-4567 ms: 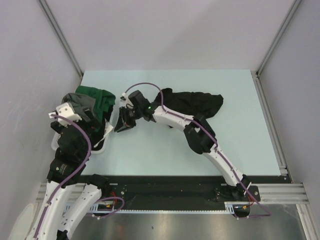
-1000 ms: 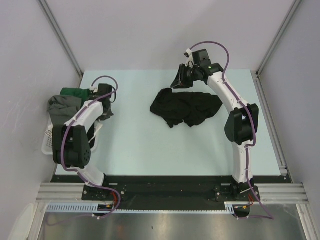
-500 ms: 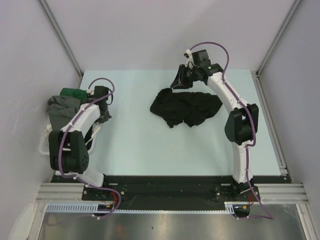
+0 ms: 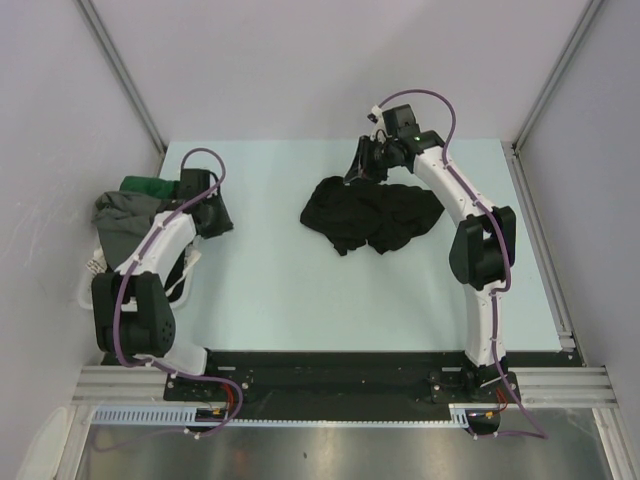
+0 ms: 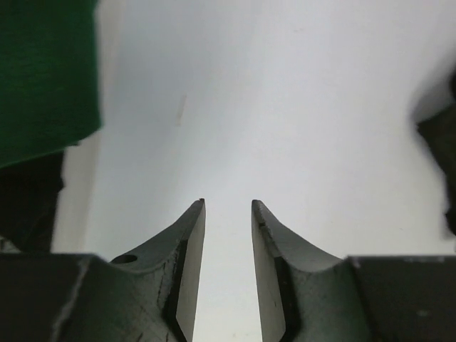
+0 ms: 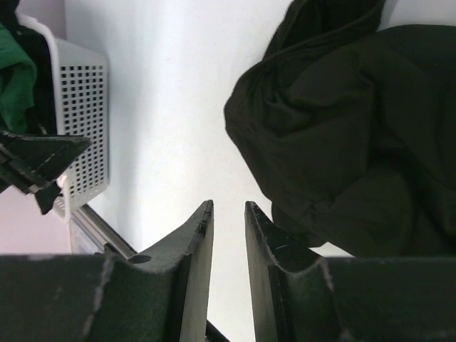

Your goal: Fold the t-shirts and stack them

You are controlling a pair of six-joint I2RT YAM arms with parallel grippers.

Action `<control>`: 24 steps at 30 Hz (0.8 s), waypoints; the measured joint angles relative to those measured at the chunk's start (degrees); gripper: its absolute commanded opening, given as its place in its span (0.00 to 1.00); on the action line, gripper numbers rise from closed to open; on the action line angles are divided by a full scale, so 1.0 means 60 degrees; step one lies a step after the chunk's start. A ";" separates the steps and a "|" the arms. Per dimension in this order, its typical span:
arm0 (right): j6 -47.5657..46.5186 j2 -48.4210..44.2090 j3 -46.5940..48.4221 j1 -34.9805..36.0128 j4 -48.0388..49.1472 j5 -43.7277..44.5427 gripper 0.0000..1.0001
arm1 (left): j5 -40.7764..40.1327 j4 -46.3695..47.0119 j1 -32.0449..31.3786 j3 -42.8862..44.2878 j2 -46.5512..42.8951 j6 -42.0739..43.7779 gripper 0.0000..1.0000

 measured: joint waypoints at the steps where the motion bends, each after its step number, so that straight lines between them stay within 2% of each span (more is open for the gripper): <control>1: -0.0062 0.0000 -0.0015 0.0000 -0.0033 0.0102 0.29 | 0.0193 0.0066 -0.0018 0.0000 -0.0015 -0.0011 0.40; 8: -0.0397 0.0000 -0.0317 0.0007 -0.0390 0.0692 0.30 | 0.1647 0.1089 -0.0685 -0.0157 -0.0488 -0.0331 0.54; 15: -0.0681 -0.0098 -0.1268 0.0025 -0.0951 0.1421 0.30 | 0.2590 0.2284 -0.1585 -0.0237 -0.0601 -0.0641 0.58; 19: -0.0743 -0.0488 -0.1537 -0.0011 -0.1417 0.1861 0.30 | 0.2860 0.2812 -0.2084 -0.0098 0.0168 -0.0841 0.58; 24: -0.0809 -0.1745 -0.1537 -0.0113 -0.1825 0.2572 0.31 | 0.2962 0.3129 -0.3155 0.0783 0.2065 -0.1035 0.58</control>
